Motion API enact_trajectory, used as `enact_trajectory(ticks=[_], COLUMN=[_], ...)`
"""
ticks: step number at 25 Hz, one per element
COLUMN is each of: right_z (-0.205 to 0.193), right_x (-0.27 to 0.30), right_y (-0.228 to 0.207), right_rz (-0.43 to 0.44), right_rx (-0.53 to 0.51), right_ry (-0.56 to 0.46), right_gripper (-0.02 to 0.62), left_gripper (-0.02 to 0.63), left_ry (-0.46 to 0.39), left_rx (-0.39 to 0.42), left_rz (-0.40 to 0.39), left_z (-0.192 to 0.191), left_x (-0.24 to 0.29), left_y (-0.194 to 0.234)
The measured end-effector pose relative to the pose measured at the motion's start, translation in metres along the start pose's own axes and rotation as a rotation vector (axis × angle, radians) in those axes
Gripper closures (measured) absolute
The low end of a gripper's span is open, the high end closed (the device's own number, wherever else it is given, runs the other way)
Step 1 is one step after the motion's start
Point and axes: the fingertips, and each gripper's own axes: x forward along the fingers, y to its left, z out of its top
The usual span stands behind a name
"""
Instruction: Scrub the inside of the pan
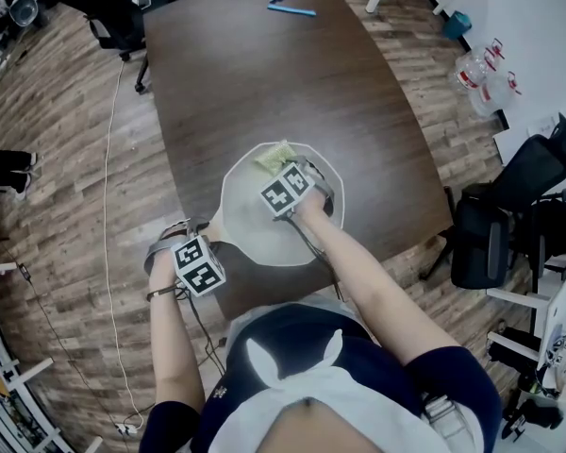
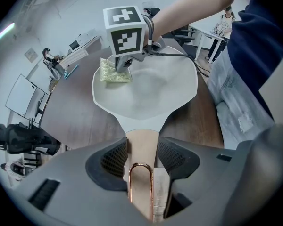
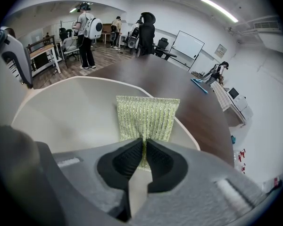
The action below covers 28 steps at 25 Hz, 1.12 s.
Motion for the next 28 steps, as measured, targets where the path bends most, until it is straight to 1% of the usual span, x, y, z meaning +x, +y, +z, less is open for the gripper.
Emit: enact_trajectory(ticks=[13, 23, 28], right_z=[-0.022, -0.037, -0.048], right_x=[-0.005, -0.009, -0.011], right_y=[-0.015, -0.021, -0.02], right_rz=[-0.067, -0.083, -0.057], right_rx=[-0.112, -0.161, -0.174], right_ry=[0.098, 0.186, 0.257], right_gripper=[0.571, 0.571, 0.571], left_gripper=[0.402, 0.402, 0.402], left_ry=[-0.005, -0.016, -0.012], left_rx=[-0.012, -0.022, -0.022], left_rz=[0.019, 0.035, 0.042], left_z=[0.004, 0.002, 0.001], left_x=[-0.001, 0.0, -0.001], left_y=[-0.003, -0.004, -0.005])
